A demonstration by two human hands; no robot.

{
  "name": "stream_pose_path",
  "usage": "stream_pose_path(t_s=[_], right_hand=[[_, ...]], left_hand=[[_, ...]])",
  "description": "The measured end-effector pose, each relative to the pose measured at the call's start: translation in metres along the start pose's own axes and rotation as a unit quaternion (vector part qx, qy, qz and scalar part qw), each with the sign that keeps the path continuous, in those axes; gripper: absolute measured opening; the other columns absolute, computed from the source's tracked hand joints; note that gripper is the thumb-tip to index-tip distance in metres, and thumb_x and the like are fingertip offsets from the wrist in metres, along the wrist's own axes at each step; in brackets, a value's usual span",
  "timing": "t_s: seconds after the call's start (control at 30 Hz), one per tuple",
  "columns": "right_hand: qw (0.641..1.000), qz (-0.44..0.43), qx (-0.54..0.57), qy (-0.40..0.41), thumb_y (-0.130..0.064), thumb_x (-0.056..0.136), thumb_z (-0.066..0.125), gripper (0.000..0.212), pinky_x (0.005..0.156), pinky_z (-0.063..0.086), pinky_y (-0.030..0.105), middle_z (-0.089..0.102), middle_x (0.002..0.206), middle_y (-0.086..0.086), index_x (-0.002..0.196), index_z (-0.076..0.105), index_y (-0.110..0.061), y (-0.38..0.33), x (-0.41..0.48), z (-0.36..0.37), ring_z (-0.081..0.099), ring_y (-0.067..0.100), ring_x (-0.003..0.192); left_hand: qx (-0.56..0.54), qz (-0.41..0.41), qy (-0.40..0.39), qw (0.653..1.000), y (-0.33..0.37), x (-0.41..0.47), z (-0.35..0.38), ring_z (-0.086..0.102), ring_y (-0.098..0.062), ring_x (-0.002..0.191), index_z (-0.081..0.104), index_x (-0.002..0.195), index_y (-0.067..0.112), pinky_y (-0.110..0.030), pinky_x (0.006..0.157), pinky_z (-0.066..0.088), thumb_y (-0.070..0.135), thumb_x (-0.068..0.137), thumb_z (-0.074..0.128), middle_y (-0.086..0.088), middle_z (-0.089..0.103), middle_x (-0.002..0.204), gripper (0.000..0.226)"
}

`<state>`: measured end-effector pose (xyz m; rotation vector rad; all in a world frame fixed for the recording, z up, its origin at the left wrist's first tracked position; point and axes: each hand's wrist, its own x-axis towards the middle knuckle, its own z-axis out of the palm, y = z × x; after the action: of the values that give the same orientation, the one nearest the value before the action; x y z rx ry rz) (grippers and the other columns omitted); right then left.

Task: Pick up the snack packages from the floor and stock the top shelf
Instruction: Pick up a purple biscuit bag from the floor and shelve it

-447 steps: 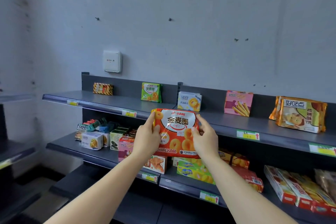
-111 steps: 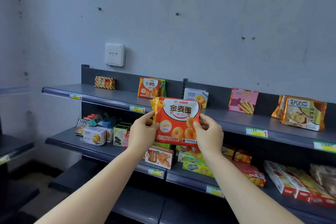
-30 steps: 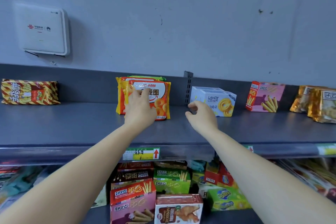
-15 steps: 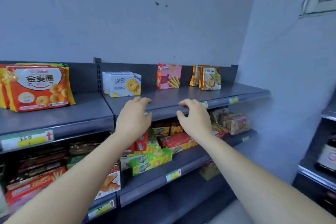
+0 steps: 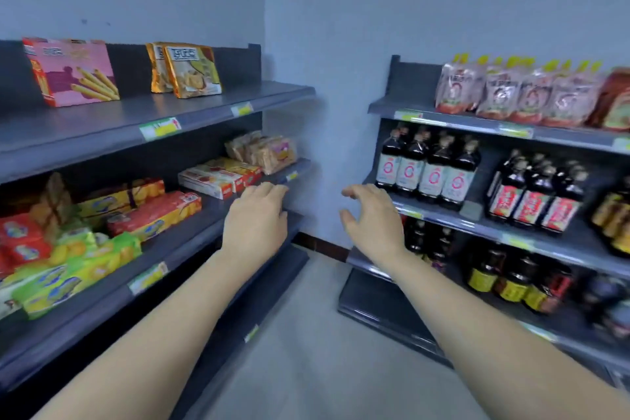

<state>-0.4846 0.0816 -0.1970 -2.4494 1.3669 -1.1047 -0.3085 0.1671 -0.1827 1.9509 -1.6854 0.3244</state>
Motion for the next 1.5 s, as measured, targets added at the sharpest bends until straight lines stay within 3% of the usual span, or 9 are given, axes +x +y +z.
stream_pose_path(t_s=[0.2,0.37,0.6,0.73,1.1,1.37,1.5], right_hand=[[0.991,0.099,-0.085,0.023,-0.018,0.088,0.059,0.032,0.091,0.041,0.032,0.059,0.120,0.003,0.120,0.061,-0.017,0.102,-0.034,-0.051,0.049,0.022,0.118],[0.971,0.188,-0.140,0.042,-0.018,0.089,0.059,0.032,0.088,0.047,0.034,0.061,0.120,0.001,0.121,0.061,-0.018,0.174,-0.061,-0.091,0.048,0.021,0.120],[0.924,0.302,-0.220,0.082,-0.016,0.087,0.059,0.029,0.080,0.047,0.035,0.061,0.110,0.003,0.116,0.064,-0.016,0.260,-0.101,-0.144,0.051,0.024,0.111],[0.890,0.377,-0.236,0.099,-0.013,0.085,0.059,0.031,0.084,0.048,0.037,0.061,0.114,0.005,0.116,0.063,-0.016,0.295,-0.132,-0.172,0.051,0.026,0.113],[0.806,0.516,-0.264,0.117,-0.017,0.087,0.059,0.033,0.089,0.044,0.033,0.060,0.119,0.006,0.119,0.061,-0.015,0.386,-0.250,-0.249,0.050,0.024,0.117],[0.767,0.584,-0.247,0.103,-0.019,0.089,0.058,0.034,0.092,0.042,0.034,0.059,0.120,0.007,0.122,0.059,-0.013,0.473,-0.339,-0.297,0.047,0.025,0.118],[0.740,0.626,-0.226,0.095,-0.017,0.089,0.058,0.034,0.095,0.042,0.034,0.058,0.122,0.008,0.122,0.059,-0.013,0.510,-0.381,-0.311,0.046,0.026,0.119]], left_hand=[[-0.052,0.086,-0.071,0.992,0.092,0.022,0.073,0.048,-0.032,0.119,0.051,0.134,0.011,-0.042,0.094,0.044,0.012,0.089,0.054,-0.009,0.056,0.129,0.045],[-0.085,0.160,-0.114,0.977,0.167,0.044,0.131,0.047,-0.029,0.118,0.049,0.134,0.015,-0.040,0.090,0.043,0.016,0.092,0.052,-0.005,0.055,0.128,0.043],[-0.136,0.281,-0.159,0.937,0.272,0.069,0.202,0.046,-0.025,0.121,0.047,0.137,0.018,-0.038,0.094,0.044,0.020,0.093,0.052,-0.002,0.053,0.132,0.044],[-0.157,0.347,-0.190,0.905,0.334,0.069,0.233,0.048,-0.025,0.118,0.049,0.134,0.017,-0.039,0.092,0.046,0.019,0.093,0.052,-0.002,0.055,0.130,0.042],[-0.191,0.473,-0.257,0.821,0.504,0.005,0.308,0.052,-0.028,0.112,0.053,0.128,0.016,-0.042,0.089,0.047,0.022,0.090,0.056,-0.005,0.059,0.121,0.038],[-0.183,0.504,-0.309,0.786,0.622,-0.060,0.363,0.054,-0.027,0.110,0.059,0.117,0.013,-0.044,0.089,0.048,0.018,0.089,0.055,-0.006,0.061,0.118,0.029],[-0.160,0.530,-0.339,0.761,0.672,-0.093,0.391,0.053,-0.025,0.109,0.056,0.120,0.016,-0.039,0.086,0.048,0.017,0.091,0.050,-0.004,0.059,0.117,0.030]])
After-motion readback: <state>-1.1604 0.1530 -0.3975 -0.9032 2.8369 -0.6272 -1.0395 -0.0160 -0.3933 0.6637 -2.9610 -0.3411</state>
